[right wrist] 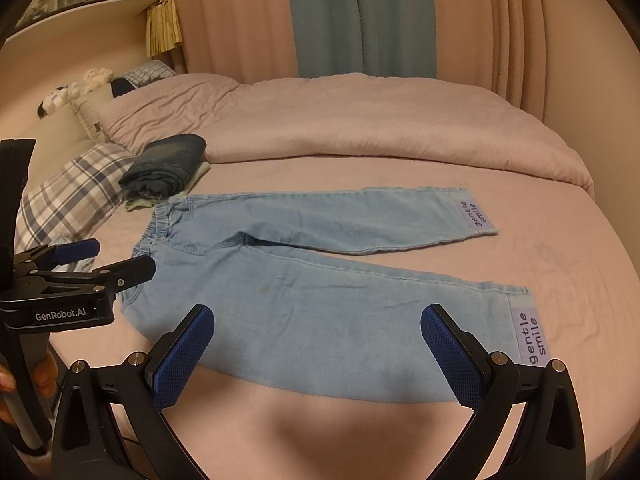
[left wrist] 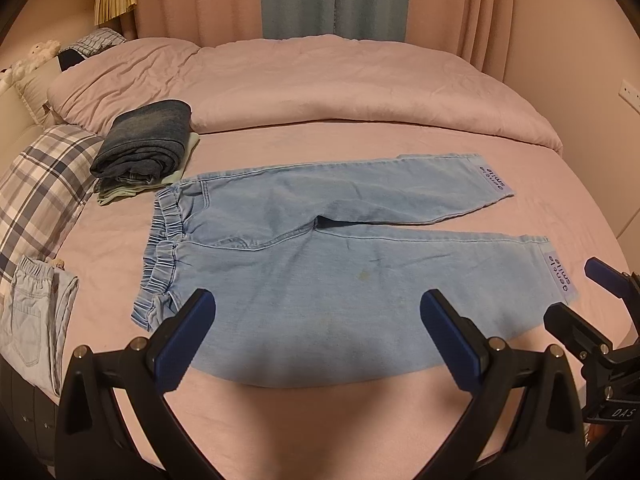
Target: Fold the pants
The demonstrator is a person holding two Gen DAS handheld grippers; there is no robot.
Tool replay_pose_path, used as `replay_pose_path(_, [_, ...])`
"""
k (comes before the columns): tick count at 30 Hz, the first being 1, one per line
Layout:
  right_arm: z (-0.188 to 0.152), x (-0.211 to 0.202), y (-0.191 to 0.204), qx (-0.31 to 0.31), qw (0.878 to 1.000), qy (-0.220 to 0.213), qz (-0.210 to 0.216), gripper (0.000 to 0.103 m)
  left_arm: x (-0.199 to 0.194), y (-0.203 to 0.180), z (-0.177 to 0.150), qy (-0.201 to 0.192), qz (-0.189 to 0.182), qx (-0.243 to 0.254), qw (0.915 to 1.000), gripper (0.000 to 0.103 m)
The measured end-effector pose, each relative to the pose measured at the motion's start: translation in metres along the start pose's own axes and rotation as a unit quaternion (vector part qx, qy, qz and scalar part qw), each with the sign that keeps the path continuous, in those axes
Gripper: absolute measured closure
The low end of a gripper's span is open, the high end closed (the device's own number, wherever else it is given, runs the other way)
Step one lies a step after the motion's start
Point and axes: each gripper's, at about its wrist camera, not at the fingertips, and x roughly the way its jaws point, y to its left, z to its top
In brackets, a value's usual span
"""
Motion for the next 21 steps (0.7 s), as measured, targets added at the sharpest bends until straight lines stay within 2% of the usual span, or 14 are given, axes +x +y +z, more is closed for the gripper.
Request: replay_pose_path(21, [-0.0012, -0.0015, -0.0023, 0.002, 1.0, 0.0, 0.0, 0.0, -0.0004, -0.0025, 0.0014, 0.002, -0.003, 0.003, 1.0, 0.0])
